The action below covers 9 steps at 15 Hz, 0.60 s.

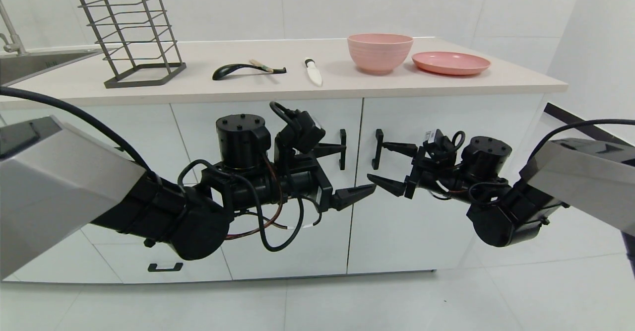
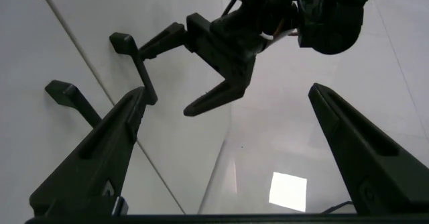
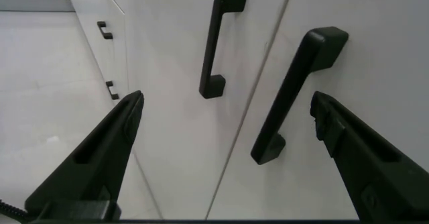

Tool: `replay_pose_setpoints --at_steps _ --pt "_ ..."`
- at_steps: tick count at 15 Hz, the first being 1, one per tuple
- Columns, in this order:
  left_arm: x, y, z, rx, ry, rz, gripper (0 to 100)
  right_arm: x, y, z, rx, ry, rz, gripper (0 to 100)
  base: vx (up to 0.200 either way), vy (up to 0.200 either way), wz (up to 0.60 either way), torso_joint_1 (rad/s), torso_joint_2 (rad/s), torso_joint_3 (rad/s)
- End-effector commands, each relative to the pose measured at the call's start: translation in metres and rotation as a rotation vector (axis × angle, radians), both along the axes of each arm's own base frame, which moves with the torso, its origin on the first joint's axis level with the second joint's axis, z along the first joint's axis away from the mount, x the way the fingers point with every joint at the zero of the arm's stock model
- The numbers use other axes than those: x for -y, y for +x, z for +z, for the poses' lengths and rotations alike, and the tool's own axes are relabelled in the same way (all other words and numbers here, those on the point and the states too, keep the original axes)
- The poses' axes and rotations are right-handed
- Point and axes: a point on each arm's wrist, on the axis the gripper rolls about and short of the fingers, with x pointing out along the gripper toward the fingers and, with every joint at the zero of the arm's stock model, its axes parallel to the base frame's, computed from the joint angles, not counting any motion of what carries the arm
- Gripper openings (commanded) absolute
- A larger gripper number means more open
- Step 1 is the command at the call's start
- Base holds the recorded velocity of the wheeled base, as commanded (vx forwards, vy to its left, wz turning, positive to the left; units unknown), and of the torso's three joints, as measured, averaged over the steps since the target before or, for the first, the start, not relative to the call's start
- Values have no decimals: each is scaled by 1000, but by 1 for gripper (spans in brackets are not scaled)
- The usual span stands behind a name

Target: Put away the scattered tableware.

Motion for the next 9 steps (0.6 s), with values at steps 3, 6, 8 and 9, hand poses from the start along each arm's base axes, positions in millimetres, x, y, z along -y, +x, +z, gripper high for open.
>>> replay_pose_setpoints --at_steps 3,6,8,9 --pt "2 3 0 6 -4 -6 100 -9 -1 1 4 4 41 100 0 0 0 0 0 0" --pt "4 5 1 13 -11 -2 100 -11 8 1 19 15 42 100 0 0 0 0 0 0" --pt "7 9 2 21 -16 3 100 -13 9 -5 8 12 58 100 0 0 0 0 0 0" --pt "8 12 1 22 -16 6 100 -13 8 -8 2 9 97 100 0 0 0 0 0 0"
